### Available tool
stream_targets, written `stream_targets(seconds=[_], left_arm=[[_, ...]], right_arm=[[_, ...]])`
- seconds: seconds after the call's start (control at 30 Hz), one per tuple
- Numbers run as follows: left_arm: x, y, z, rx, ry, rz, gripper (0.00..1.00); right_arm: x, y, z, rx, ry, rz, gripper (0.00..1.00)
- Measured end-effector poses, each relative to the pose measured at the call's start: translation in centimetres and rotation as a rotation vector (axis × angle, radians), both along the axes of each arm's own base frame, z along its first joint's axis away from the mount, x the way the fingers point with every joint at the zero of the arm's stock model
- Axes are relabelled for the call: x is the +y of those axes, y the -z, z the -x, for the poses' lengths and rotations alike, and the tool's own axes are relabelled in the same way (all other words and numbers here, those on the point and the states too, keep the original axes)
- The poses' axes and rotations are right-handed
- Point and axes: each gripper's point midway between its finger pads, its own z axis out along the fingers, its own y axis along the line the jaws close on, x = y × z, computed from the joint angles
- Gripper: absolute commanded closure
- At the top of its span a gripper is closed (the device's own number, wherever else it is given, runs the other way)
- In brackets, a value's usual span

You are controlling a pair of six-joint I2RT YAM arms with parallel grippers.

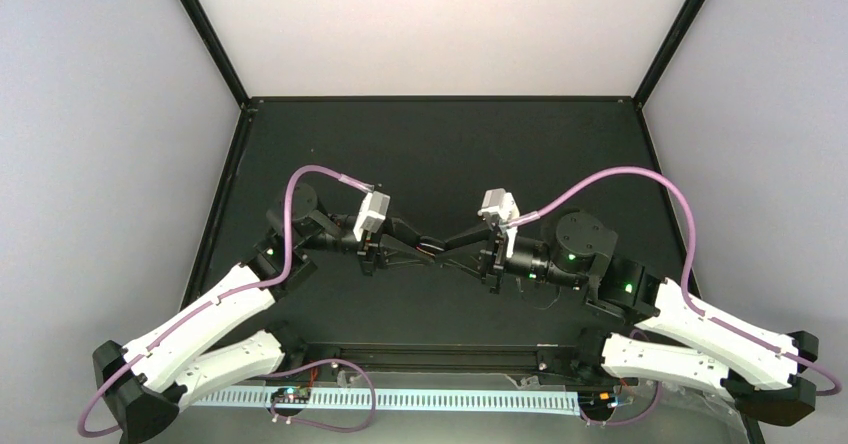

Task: Insert the wireless bluetooth earbuds into the charging case
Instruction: Adjust the charging case.

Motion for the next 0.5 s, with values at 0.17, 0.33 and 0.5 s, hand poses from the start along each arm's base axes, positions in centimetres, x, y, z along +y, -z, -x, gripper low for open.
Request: stream_targets(seconds=[0.17,0.33,0.5], left_arm=[[-0.03,-0.08,-0.19,0.009,-0.011,0.003,0.74],[-0.04,-0.08,-0.28,0.013,-0.016,0.005,0.71],[-0.05,-0.23,-0.55,0.011,-0.032,0.013,0.69]], right_arm=[[-0.1,-0.06,-0.05,-0.004,0.005,-0.009,0.89],[-0.18,-0.05,-0.06,-0.004,0.008,-0.014,0.9],[-0.36,0.07,-0.12,-0.005,0.016,-0.017,0.89]])
